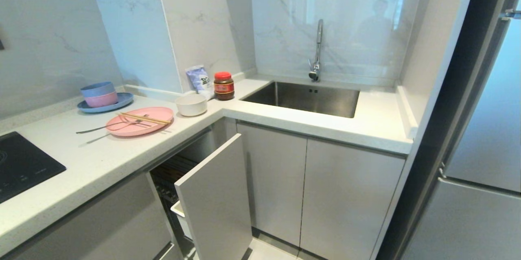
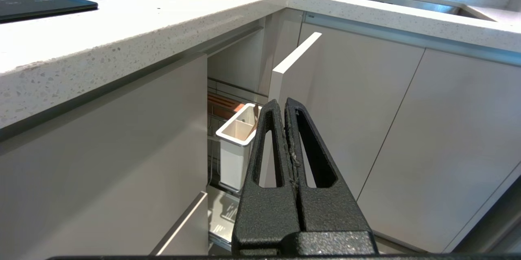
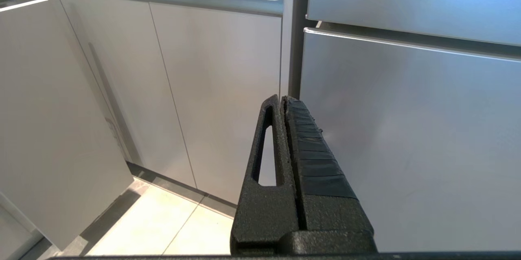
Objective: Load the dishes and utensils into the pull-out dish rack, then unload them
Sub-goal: Open the cupboard
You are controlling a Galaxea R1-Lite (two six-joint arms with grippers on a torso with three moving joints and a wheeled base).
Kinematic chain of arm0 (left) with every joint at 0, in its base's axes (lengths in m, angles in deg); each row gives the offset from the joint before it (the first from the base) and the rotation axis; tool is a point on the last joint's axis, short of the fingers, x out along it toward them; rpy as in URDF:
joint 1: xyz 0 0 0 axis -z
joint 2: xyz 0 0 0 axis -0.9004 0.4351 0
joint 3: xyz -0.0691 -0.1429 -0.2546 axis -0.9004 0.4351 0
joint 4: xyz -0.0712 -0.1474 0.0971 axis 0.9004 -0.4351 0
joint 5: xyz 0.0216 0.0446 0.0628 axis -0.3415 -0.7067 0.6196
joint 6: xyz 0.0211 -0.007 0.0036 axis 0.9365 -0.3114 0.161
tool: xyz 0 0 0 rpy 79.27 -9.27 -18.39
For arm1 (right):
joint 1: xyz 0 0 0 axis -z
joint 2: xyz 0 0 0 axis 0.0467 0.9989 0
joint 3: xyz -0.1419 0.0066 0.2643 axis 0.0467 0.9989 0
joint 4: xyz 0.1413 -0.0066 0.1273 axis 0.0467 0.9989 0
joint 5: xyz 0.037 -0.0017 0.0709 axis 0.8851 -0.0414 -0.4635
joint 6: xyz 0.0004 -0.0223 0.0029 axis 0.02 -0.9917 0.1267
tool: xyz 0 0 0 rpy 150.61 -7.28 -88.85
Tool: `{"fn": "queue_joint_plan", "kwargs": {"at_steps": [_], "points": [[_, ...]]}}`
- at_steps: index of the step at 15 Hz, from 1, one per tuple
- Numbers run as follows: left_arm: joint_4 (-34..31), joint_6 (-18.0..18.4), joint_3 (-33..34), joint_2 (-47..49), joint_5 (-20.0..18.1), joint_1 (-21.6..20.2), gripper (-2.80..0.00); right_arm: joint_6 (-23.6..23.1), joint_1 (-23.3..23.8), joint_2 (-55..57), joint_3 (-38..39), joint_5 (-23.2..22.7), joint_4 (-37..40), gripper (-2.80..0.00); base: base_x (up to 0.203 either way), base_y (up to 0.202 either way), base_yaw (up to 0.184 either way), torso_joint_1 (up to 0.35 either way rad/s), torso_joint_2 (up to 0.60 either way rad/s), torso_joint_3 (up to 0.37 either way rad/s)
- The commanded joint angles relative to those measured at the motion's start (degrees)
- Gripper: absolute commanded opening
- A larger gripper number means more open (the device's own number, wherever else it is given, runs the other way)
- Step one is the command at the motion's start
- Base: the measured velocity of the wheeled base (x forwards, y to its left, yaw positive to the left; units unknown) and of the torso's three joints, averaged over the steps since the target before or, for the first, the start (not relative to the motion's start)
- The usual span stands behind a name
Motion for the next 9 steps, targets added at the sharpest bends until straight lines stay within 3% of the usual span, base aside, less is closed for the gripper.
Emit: {"fn": "queue_joint_plan", "kwargs": {"at_steps": [1,7,9], "points": [[0.0,0.0,1.2,0.0,0.0,-0.1,-2.8,0.0,0.0,-0.2,0.1,0.0,0.0,-2.8,0.0,0.0,0.0,0.0,0.0,0.0],[0.0,0.0,1.2,0.1,0.0,0.0,-2.8,0.0,0.0,-0.2,0.1,0.1,0.0,-2.8,0.0,0.0,0.0,0.0,0.0,0.0],[0.3,2.7,1.3,0.0,-0.3,0.0,-2.8,0.0,0.0,-0.2,0.1,0.1,0.0,-2.8,0.0,0.0,0.0,0.0,0.0,0.0]]}}
